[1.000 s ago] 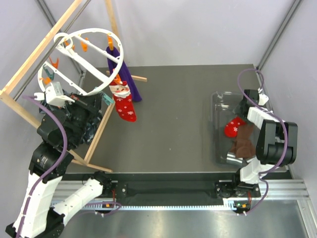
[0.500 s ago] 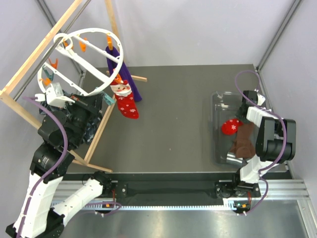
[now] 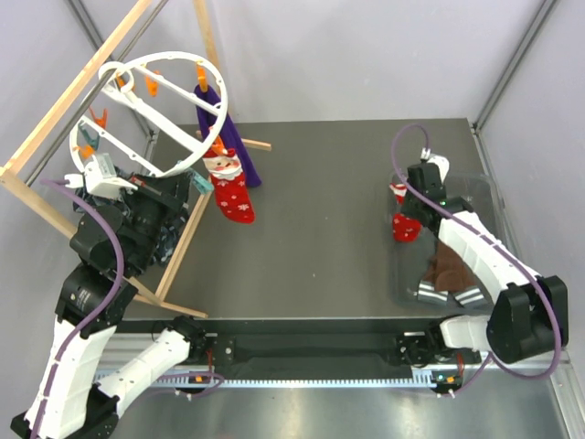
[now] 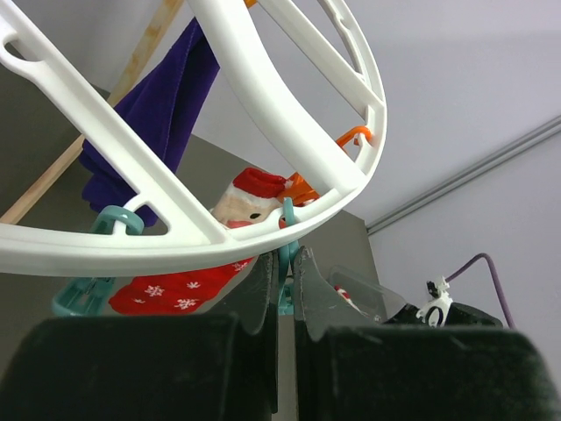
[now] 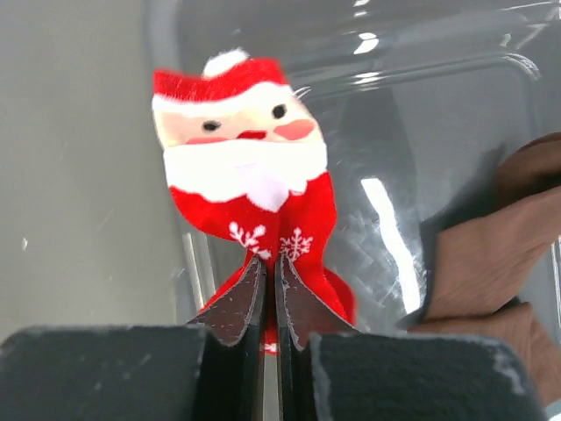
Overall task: Clip the socks to the hanger
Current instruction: Pick up the sock from the bin, then clamp the sock onto the hanger.
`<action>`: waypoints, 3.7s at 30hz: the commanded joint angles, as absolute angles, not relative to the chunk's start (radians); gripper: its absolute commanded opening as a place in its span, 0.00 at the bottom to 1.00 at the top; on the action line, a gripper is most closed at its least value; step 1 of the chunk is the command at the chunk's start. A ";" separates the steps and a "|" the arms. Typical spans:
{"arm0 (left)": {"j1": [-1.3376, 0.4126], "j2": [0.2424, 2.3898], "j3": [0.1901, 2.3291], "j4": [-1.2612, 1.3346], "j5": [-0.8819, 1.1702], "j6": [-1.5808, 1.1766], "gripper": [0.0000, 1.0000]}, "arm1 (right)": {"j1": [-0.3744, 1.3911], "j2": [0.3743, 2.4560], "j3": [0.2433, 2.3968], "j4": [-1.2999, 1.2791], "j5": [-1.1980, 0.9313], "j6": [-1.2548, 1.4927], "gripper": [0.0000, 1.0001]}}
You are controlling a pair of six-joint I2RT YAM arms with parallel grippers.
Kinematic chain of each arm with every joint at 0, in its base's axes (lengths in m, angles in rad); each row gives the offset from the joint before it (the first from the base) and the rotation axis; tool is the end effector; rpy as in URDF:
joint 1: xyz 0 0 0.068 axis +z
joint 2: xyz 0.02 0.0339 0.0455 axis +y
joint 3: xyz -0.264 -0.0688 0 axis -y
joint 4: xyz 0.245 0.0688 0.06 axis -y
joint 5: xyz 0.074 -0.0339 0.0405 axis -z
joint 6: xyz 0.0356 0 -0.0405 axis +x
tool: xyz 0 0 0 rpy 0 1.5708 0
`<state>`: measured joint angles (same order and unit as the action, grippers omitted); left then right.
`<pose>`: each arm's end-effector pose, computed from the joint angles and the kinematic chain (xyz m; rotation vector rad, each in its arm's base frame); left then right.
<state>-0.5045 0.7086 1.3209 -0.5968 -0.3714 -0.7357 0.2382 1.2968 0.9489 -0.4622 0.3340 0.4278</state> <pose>0.0874 -0.0335 0.4769 -0.4785 1.5245 -0.6864 0.2686 0.0532 0.2626 0.3753 2.2949 -0.0664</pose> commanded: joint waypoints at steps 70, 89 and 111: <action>-0.506 0.752 1.344 -0.624 -0.291 -0.753 0.00 | 0.440 1.095 1.166 -0.330 -0.058 0.140 0.00; -0.506 0.756 1.356 -0.627 -0.264 -0.784 0.00 | 0.948 1.390 1.500 -0.255 -0.251 0.179 0.00; -0.506 0.765 1.364 -0.637 -0.239 -0.769 0.00 | 1.034 1.611 1.786 -0.328 -0.325 0.219 0.00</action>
